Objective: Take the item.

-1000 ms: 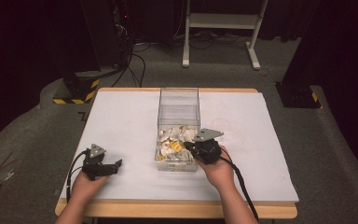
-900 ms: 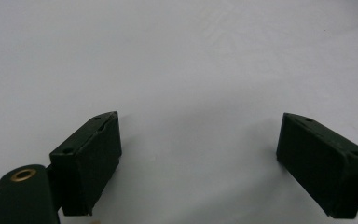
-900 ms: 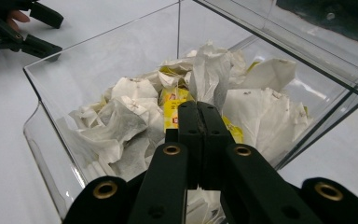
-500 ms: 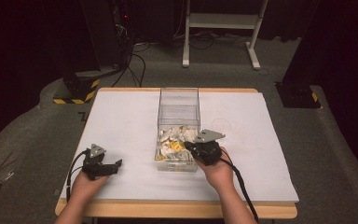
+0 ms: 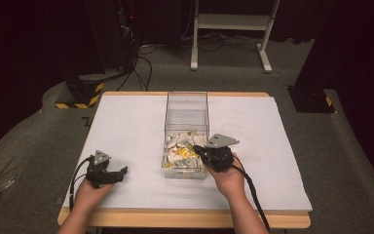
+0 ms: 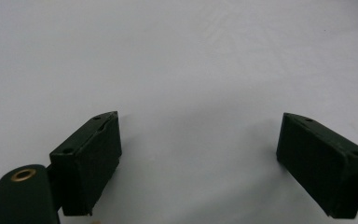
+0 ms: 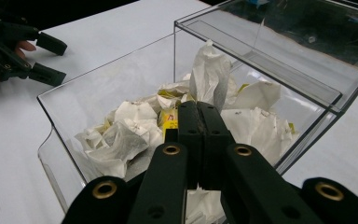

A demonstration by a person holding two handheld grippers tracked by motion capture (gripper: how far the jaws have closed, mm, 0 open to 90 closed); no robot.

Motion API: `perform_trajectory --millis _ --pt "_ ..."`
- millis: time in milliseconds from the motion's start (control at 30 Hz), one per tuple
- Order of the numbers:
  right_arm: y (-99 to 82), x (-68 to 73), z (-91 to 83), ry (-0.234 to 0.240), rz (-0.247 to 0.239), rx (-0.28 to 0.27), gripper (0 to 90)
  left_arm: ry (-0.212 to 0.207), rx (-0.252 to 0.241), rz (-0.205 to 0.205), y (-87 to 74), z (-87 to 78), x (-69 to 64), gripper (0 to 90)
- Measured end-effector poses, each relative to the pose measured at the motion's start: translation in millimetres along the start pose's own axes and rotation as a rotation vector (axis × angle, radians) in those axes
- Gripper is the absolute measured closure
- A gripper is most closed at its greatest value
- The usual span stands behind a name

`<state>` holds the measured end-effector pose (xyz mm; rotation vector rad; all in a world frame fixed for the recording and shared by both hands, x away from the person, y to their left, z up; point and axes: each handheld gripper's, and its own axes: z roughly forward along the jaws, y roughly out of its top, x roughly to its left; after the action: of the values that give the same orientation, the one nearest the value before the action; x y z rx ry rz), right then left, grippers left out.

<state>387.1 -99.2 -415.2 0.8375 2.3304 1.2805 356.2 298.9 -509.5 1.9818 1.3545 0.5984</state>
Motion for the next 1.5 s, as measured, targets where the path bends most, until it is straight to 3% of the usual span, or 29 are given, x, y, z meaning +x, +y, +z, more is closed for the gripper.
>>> perform_trajectory --millis 700,1233,1500 --pt "12.2 -16.8 -19.1 -0.039 0.029 -0.098 89.6 0.0 -0.001 -0.001 0.0 0.0 0.0 14.0" --pt "10.5 -47.9 -34.8 -0.111 0.086 -0.151 89.7 0.001 0.0 0.0 -0.1 -0.2 0.0 14.0" --pt "4.3 -62.1 -36.2 -0.165 0.111 -0.136 89.7 0.001 0.0 -0.001 -0.2 -0.3 0.0 14.0"
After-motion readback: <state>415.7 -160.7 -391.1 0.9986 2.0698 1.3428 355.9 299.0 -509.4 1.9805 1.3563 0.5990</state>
